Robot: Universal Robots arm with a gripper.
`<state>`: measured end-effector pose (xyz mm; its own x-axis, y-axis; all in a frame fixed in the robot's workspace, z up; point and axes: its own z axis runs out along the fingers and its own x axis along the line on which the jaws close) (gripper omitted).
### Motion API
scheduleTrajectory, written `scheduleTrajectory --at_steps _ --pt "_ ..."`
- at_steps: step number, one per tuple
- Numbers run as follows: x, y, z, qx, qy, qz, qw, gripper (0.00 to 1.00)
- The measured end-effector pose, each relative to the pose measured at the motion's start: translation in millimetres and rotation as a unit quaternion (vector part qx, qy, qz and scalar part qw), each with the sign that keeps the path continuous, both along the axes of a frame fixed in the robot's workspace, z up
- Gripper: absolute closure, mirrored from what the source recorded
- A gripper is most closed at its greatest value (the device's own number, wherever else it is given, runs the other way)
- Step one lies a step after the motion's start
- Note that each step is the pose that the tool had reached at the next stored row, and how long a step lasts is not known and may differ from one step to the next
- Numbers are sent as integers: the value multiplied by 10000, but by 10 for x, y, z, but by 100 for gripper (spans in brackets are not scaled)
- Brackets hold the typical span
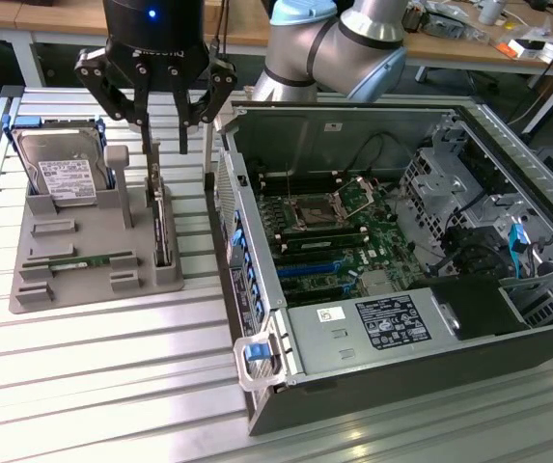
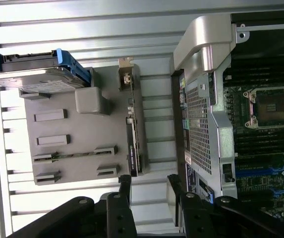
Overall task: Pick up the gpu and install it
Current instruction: 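Pick up the gpu and move the gpu toward the slot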
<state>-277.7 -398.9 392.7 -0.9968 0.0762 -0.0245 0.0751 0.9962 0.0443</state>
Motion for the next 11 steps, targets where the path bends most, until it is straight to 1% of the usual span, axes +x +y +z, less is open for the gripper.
scheduleTrajectory --at_steps 11 --pt "-5 0 -96 0 0 0 10000 58"
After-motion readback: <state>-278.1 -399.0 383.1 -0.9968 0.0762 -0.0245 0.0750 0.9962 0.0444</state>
